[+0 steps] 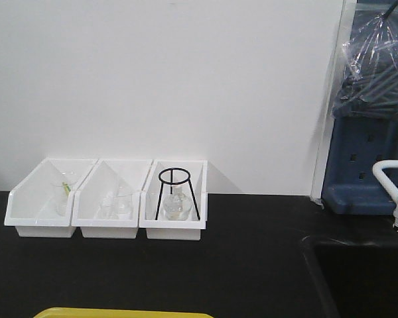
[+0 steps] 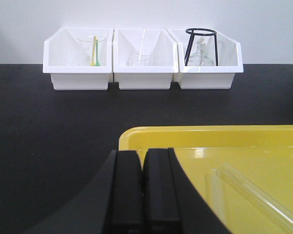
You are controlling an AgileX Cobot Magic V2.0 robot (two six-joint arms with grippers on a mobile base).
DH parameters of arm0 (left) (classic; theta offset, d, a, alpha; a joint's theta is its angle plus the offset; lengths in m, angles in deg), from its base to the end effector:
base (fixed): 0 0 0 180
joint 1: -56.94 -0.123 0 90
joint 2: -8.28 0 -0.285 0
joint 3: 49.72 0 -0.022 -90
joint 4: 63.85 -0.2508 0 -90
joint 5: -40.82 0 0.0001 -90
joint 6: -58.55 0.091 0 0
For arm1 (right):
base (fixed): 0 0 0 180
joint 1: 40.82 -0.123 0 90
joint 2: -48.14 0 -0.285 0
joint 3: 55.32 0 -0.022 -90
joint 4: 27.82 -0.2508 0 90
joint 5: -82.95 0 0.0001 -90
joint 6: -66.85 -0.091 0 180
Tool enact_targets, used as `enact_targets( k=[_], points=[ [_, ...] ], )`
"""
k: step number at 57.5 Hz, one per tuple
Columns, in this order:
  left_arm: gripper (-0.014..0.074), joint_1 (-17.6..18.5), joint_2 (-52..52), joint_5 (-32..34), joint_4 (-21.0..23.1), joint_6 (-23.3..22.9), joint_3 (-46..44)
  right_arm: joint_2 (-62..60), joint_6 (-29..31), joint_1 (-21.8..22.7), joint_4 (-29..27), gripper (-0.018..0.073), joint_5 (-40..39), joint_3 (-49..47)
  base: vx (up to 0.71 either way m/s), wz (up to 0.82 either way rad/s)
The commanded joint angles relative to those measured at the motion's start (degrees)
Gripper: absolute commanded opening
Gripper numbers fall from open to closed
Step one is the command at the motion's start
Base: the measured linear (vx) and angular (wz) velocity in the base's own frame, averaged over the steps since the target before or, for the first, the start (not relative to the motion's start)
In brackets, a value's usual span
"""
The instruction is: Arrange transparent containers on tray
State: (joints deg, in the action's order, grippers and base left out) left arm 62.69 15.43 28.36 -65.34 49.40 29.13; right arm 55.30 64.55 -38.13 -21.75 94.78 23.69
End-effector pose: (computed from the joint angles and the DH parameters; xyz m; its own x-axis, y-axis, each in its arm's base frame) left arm 0.0556 -0.0051 0.1844 -0.1577 -0.1187 -0.9803 0.0742 0.9885 -0.1316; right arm 0.0559 -0.0046 0.1846 -0.1420 -0.0569 -0.9882 0.0595 0.9961 -0.0659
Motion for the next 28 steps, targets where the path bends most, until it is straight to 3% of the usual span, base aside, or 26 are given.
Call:
enact_targets(
  k=[1,28],
  points=[
    [0.0024,-0.12,-0.79,4.9,0.4,-0.07,1.57,-0.22,-0.13,0.07,0.39,-0.0011,-4.51,0.44,0.0,0.0],
    [0.0024,-0.12,-0.79,4.9,0.4,-0.07,1.57,-0.22,-0.13,0.07,0.39,-0.0011,-4.51,0.44,0.0,0.0]
  ],
)
